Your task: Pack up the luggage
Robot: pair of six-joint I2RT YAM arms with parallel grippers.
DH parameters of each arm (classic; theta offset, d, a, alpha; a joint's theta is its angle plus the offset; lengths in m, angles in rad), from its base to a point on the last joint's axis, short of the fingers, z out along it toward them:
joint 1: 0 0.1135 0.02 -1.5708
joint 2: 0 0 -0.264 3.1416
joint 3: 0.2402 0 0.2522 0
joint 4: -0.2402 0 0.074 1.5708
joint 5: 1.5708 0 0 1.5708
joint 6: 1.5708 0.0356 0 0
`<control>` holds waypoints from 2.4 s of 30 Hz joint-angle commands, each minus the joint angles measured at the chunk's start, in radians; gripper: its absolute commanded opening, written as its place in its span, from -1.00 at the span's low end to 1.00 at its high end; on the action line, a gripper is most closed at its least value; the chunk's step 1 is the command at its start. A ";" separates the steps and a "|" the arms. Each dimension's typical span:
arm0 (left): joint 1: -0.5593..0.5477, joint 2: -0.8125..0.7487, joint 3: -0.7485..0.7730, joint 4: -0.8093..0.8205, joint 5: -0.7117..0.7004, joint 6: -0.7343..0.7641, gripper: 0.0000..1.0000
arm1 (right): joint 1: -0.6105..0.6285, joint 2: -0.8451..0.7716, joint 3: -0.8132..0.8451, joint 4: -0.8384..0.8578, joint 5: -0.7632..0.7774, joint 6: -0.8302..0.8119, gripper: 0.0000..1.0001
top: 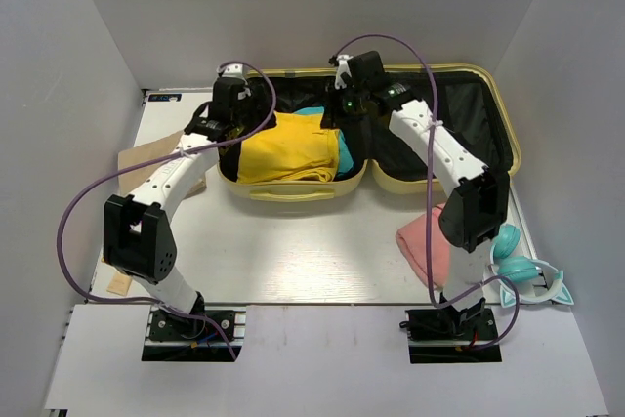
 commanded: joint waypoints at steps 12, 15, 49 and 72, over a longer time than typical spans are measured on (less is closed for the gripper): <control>-0.031 0.049 -0.229 -0.119 0.015 -0.102 0.49 | 0.057 0.143 -0.288 -0.017 -0.169 0.052 -0.83; -0.031 0.075 -0.229 -0.153 0.028 -0.109 0.43 | 0.045 0.164 -0.319 -0.003 -0.053 0.075 -0.91; 0.348 0.312 0.398 -0.531 -0.006 0.277 0.99 | -0.052 -0.641 -0.558 -0.121 0.476 0.026 0.81; 0.370 0.582 0.347 -0.512 -0.144 0.268 0.67 | -0.181 -0.725 -0.655 -0.182 0.544 0.032 0.81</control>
